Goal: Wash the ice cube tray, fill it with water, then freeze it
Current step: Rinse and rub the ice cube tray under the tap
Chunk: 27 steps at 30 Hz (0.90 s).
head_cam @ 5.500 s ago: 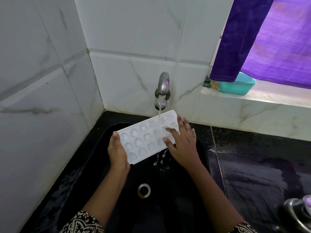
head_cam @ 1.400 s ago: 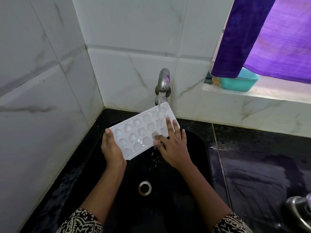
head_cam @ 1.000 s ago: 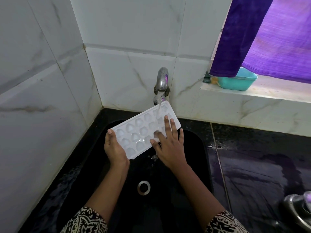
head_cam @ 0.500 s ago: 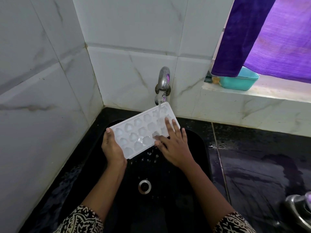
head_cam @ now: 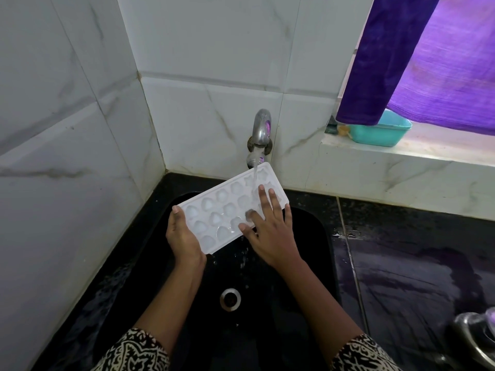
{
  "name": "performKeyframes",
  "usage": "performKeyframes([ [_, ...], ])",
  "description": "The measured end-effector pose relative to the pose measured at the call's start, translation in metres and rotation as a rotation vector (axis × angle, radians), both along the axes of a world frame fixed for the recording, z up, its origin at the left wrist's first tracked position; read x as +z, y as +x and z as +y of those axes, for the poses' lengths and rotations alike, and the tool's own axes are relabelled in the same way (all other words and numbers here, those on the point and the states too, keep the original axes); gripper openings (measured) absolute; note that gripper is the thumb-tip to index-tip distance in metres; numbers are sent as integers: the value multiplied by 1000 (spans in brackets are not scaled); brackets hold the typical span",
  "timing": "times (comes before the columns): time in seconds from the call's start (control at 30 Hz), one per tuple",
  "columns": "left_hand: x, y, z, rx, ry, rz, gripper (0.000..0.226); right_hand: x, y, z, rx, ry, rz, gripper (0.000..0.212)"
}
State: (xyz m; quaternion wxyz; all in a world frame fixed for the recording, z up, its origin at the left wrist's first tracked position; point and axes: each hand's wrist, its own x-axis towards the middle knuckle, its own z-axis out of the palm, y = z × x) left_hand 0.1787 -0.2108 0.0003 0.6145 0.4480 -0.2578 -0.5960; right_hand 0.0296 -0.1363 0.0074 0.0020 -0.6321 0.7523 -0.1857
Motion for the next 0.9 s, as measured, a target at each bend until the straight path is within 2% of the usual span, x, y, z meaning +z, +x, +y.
performKeyframes([
  [0.13, -2, 7, -3, -25, 35, -3, 27, 0, -10, 12, 72, 23, -62, 43],
  [0.27, -13, 9, 0, -143, 148, -15, 35, -1, -19, 33, -62, -127, -180, 35],
  [0.43, -20, -6, 6, -274, 236, -6, 43, -1, -20, 44, -103, -143, -146, 29],
  [0.67, -17, -28, 4, -351, 297, 8, 51, 8, -18, 22, -148, -189, -116, 37],
  [0.73, -15, -32, 2, -346, 302, 12, 51, 11, -20, 10, -150, -208, -136, 31],
  [0.8, -14, -33, -1, -339, 302, 4, 50, 13, -21, -2, -82, -161, -163, 23],
  [0.9, -14, -34, -2, -335, 318, -4, 50, 10, -16, -17, -57, -50, -52, 31],
])
